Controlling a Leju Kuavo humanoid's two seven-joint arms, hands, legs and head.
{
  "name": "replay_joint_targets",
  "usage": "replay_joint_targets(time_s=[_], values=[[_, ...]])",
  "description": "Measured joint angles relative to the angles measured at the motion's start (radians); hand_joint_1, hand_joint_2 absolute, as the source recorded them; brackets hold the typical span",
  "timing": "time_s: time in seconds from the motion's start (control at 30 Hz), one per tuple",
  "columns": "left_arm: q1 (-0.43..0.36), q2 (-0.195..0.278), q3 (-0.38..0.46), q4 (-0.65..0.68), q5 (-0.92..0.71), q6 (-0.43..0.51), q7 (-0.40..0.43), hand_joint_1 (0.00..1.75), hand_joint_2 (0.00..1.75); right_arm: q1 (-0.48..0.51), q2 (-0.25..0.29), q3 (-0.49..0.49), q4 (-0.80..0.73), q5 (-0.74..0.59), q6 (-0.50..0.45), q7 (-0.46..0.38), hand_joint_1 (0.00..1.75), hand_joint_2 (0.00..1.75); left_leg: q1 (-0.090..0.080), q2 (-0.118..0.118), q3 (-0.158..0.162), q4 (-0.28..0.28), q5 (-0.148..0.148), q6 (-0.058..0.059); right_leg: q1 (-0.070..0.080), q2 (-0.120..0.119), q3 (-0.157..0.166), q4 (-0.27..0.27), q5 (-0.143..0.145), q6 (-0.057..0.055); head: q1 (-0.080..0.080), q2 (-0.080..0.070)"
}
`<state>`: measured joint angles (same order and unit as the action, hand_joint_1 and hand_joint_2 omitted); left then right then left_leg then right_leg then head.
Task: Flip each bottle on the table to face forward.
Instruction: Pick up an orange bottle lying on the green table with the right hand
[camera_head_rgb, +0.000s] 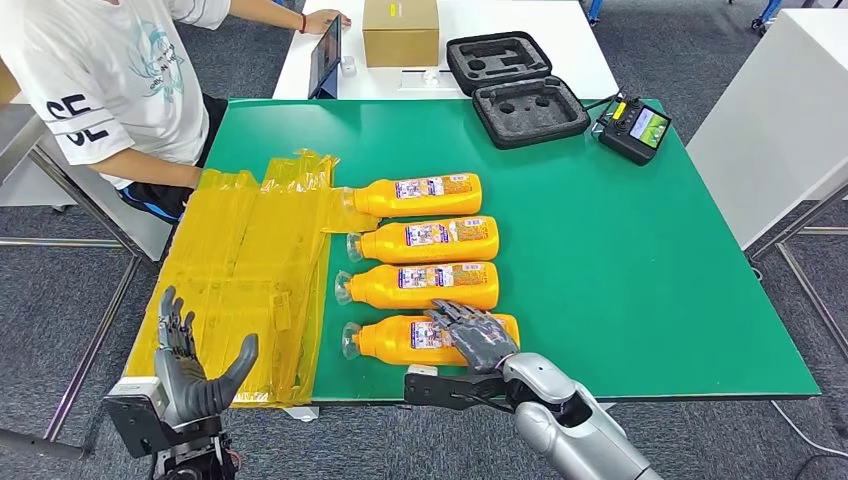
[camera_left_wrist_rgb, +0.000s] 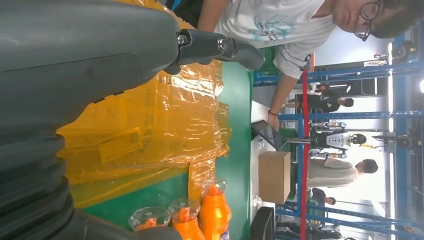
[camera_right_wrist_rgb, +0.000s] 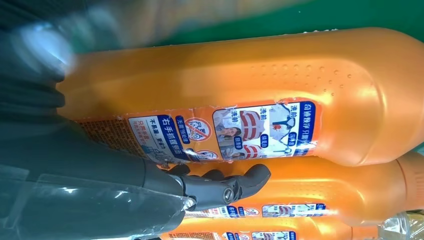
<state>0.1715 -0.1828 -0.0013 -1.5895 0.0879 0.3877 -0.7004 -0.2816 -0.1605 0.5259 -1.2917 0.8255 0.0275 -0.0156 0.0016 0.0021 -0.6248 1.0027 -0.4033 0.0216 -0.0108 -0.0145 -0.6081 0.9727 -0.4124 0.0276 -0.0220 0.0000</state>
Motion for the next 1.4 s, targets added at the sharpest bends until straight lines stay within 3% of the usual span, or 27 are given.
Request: replay_joint_targets(time_s=[0.2,0.23,0.27,0.37,0.4,1.23,1.3,1.4], values=[[0.012,-0.001,0.003,-0.013,0.000,0.012,0.000,0.00,1.75,0.007,-0.008,-0.005,-0.001,0.004,-0.002,0.002,0.00,1.75,0.000,0.000,0.000,0.000,0.000,0.000,0.000,0.000,0.000,0.000,0.000,0.000,0.000,0.000],[0.015,-0.002,0.004,-0.015,0.000,0.013,0.000,0.00,1.75,0.011,-0.009,-0.007,-0.002,0.007,-0.005,0.004,0.07,1.75,0.000,0.000,0.000,0.000,0.000,0.000,0.000,0.000,0.000,0.000,0.000,0.000,0.000,0.000],[0.017,-0.002,0.004,-0.017,0.000,0.014,0.000,0.00,1.75,0.016,-0.010,-0.010,-0.005,0.011,-0.007,0.007,0.29,1.75,0.000,0.000,0.000,0.000,0.000,0.000,0.000,0.000,0.000,0.000,0.000,0.000,0.000,0.000],[0.024,-0.004,0.006,-0.027,0.000,0.014,0.000,0.00,1.75,0.032,-0.011,-0.020,-0.016,0.019,-0.012,0.016,1.52,1.75,0.000,0.000,0.000,0.000,0.000,0.000,0.000,0.000,0.000,0.000,0.000,0.000,0.000,0.000],[0.025,-0.004,0.006,-0.029,0.000,0.014,0.000,0.00,1.75,0.037,-0.011,-0.024,-0.019,0.019,-0.012,0.017,1.73,1.75,0.000,0.000,0.000,0.000,0.000,0.000,0.000,0.000,0.000,0.000,0.000,0.000,0.000,0.000],[0.036,-0.016,0.018,-0.049,-0.006,-0.017,0.021,0.00,1.75,0.050,-0.049,-0.061,-0.047,-0.043,0.079,-0.041,1.75,1.75,0.000,0.000,0.003,0.000,0.000,0.000,0.000,0.000,0.003,0.000,0.000,0.000,0.000,0.000],[0.028,-0.016,0.020,-0.048,0.001,-0.023,0.023,0.00,1.75,0.030,-0.060,-0.060,-0.044,-0.132,0.114,-0.115,1.75,1.75,0.000,0.000,0.004,0.000,0.000,0.000,0.000,0.000,0.004,0.000,0.000,0.000,0.000,0.000],[0.006,-0.018,0.020,-0.039,0.008,-0.025,0.019,0.00,1.75,0.021,-0.017,-0.071,-0.052,-0.394,0.103,-0.385,1.75,1.75,0.000,0.000,0.003,0.000,0.000,0.000,0.000,0.000,0.003,0.000,0.000,0.000,0.000,0.000]])
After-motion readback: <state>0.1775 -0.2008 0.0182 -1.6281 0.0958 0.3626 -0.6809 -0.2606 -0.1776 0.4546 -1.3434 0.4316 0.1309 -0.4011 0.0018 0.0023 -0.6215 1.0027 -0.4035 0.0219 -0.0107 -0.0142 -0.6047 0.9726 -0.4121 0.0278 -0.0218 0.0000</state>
